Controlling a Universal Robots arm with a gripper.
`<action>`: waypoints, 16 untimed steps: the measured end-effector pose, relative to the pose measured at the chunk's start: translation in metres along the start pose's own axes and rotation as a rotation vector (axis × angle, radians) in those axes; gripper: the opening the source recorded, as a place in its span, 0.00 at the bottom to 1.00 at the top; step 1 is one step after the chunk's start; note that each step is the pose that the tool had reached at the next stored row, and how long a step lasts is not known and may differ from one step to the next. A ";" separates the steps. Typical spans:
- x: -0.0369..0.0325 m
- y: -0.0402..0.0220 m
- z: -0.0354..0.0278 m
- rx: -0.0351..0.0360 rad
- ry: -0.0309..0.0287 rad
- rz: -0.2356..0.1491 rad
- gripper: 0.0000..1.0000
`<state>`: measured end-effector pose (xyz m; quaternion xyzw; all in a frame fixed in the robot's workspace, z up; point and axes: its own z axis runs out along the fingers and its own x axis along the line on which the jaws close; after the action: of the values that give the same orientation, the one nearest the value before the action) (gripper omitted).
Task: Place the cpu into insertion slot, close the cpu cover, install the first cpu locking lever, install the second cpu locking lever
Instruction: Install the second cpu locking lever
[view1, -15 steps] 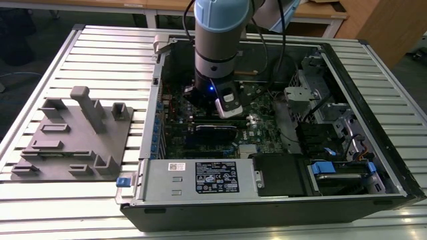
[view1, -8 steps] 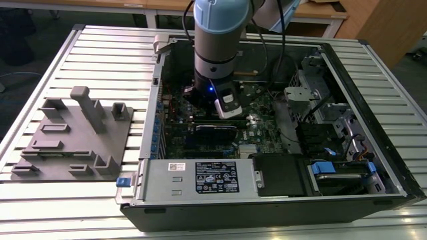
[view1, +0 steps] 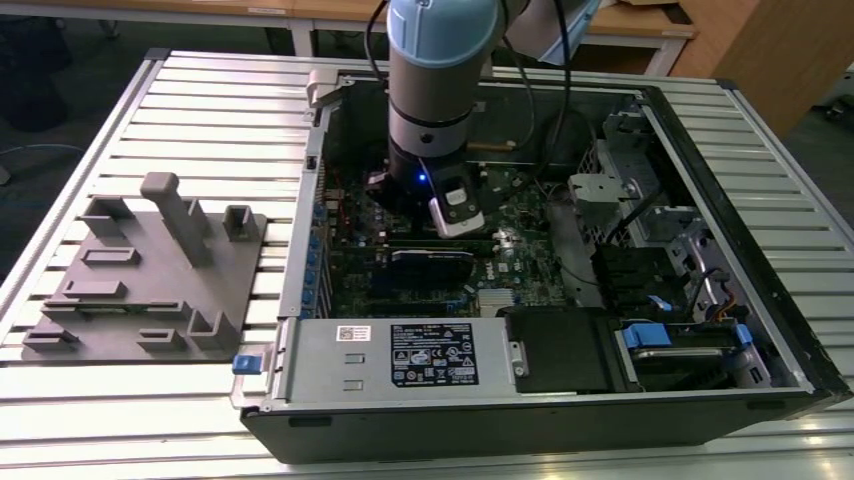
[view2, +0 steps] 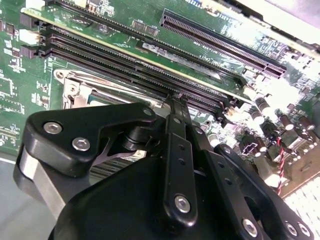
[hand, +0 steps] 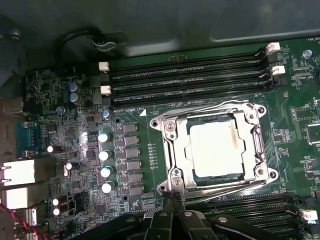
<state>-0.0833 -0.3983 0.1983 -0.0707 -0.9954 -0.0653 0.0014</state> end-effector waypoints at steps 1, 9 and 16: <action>0.0000 0.0001 -0.0010 0.0000 0.0000 0.000 0.11; -0.0001 -0.0005 -0.0014 -0.0324 0.0046 0.000 0.11; -0.0005 -0.0035 0.0002 -0.0501 0.0071 0.001 0.11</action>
<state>-0.0833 -0.4018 0.1976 -0.0709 -0.9934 -0.0905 0.0032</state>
